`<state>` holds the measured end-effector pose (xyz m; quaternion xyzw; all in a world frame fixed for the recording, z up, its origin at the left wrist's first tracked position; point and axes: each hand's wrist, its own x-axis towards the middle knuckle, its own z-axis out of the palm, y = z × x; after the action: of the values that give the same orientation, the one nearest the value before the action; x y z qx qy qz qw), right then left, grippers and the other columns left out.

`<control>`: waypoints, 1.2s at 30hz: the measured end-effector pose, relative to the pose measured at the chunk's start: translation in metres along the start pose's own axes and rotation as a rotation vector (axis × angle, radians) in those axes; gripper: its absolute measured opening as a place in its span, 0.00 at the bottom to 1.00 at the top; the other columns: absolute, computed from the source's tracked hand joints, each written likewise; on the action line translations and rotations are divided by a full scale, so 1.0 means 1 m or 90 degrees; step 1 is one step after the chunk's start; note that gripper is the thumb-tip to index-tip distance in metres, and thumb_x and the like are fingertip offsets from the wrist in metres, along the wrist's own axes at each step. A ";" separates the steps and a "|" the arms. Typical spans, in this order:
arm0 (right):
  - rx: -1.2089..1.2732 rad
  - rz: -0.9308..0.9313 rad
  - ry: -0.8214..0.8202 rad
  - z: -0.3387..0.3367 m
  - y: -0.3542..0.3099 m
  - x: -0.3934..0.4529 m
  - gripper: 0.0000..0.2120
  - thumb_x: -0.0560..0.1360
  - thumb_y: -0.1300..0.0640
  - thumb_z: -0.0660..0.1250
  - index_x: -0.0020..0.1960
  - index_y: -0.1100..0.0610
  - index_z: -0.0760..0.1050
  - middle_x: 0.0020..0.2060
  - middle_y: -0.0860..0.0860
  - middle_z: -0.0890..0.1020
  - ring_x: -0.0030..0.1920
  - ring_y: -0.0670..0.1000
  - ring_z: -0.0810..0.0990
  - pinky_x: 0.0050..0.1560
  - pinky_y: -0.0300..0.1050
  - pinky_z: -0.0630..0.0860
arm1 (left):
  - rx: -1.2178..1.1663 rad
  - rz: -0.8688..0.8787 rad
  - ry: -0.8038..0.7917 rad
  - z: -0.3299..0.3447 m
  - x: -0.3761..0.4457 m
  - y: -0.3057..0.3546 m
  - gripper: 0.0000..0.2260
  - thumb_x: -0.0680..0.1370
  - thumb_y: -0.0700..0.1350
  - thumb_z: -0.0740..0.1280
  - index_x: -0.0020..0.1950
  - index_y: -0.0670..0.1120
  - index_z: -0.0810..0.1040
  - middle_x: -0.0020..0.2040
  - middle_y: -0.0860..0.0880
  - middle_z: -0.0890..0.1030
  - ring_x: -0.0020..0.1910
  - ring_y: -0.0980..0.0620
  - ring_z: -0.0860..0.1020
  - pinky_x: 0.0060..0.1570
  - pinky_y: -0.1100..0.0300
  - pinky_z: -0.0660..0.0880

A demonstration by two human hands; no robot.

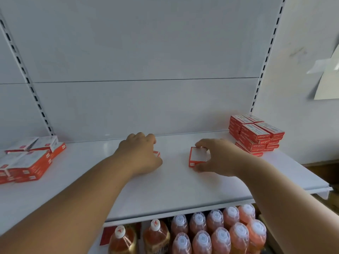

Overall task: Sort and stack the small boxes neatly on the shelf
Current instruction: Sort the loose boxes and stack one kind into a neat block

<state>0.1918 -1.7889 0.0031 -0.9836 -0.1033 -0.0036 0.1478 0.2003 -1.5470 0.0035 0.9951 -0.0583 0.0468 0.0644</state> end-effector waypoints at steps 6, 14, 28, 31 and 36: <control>0.105 -0.114 0.228 0.004 -0.021 0.004 0.38 0.66 0.49 0.78 0.72 0.52 0.66 0.62 0.45 0.72 0.47 0.39 0.73 0.48 0.33 0.68 | -0.073 -0.001 0.061 0.004 0.005 -0.006 0.27 0.71 0.59 0.68 0.67 0.51 0.70 0.61 0.49 0.76 0.60 0.46 0.73 0.55 0.54 0.73; 0.277 -0.247 0.444 -0.005 -0.049 0.026 0.34 0.66 0.56 0.79 0.68 0.54 0.69 0.57 0.42 0.70 0.49 0.32 0.72 0.44 0.22 0.69 | -0.281 0.145 0.490 0.002 -0.002 0.002 0.39 0.67 0.53 0.79 0.71 0.52 0.62 0.66 0.49 0.72 0.62 0.55 0.66 0.53 0.64 0.66; 0.889 -0.010 0.034 0.011 -0.057 0.064 0.28 0.76 0.33 0.55 0.33 0.51 0.80 0.26 0.55 0.76 0.24 0.53 0.67 0.23 0.40 0.63 | -0.324 0.135 0.492 0.019 0.001 -0.013 0.35 0.68 0.41 0.77 0.70 0.49 0.65 0.64 0.55 0.69 0.62 0.58 0.70 0.58 0.67 0.71; 0.914 -0.038 -0.005 0.013 -0.055 0.063 0.24 0.81 0.41 0.53 0.49 0.59 0.79 0.30 0.58 0.79 0.26 0.55 0.72 0.26 0.43 0.70 | -0.311 0.120 0.481 0.019 0.000 -0.013 0.34 0.68 0.41 0.78 0.70 0.48 0.65 0.62 0.53 0.68 0.61 0.56 0.71 0.54 0.72 0.70; 0.995 -0.028 -0.035 0.008 -0.055 0.055 0.14 0.82 0.53 0.58 0.57 0.62 0.76 0.40 0.59 0.82 0.33 0.56 0.80 0.31 0.47 0.76 | -0.293 0.087 0.468 0.015 -0.005 -0.010 0.33 0.69 0.43 0.77 0.70 0.49 0.66 0.61 0.54 0.71 0.59 0.55 0.72 0.53 0.75 0.67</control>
<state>0.2347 -1.7239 0.0134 -0.5915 -0.0990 0.0916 0.7949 0.1981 -1.5384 -0.0127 0.8656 -0.1064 0.3882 0.2978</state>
